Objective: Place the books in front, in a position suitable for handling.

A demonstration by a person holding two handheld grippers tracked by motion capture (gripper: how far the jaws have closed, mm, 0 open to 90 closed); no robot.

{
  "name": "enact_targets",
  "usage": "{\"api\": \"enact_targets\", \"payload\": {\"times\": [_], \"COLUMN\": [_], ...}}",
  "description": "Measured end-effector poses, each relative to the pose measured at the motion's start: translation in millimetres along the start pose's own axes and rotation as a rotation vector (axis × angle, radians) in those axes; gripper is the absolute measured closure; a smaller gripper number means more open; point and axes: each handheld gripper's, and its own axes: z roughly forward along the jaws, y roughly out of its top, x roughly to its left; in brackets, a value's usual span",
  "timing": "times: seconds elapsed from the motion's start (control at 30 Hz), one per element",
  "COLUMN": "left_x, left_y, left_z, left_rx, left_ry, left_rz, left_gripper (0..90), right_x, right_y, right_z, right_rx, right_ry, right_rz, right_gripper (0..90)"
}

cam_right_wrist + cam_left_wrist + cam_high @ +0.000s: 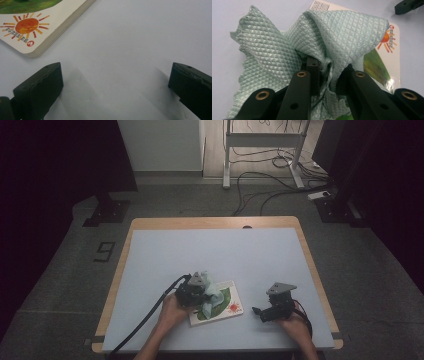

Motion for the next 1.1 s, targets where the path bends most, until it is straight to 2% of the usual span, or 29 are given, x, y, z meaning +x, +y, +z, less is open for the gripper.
{"api": "enact_targets", "payload": {"times": [0.33, 0.57, 0.9, 1.1], "left_x": [7.5, 9.1, -0.6, -9.4], "left_y": [-22.2, -32.1, -43.0, -48.0], "left_z": [-22.6, -33.1, -40.7, -43.2], "left_rx": [-0.005, -0.002, -0.017, -0.024], "left_ry": [0.032, 0.046, 0.051, 0.038], "left_rz": [-0.035, -0.050, -0.060, -0.059], "left_gripper": [77.5, 77.5, 77.6, 77.6], "right_x": [-0.1, 0.0, 0.0, 0.0], "right_y": [0.0, 0.0, 0.0, 0.0], "right_z": [0.0, 0.0, 0.0, 0.0], "right_rx": [0.000, 0.000, 0.000, 0.000], "right_ry": [0.000, 0.000, 0.000, 0.000], "right_rz": [-0.001, 0.000, 0.000, 0.000], "right_gripper": [0.0, 0.0, 0.0, 0.0]}}
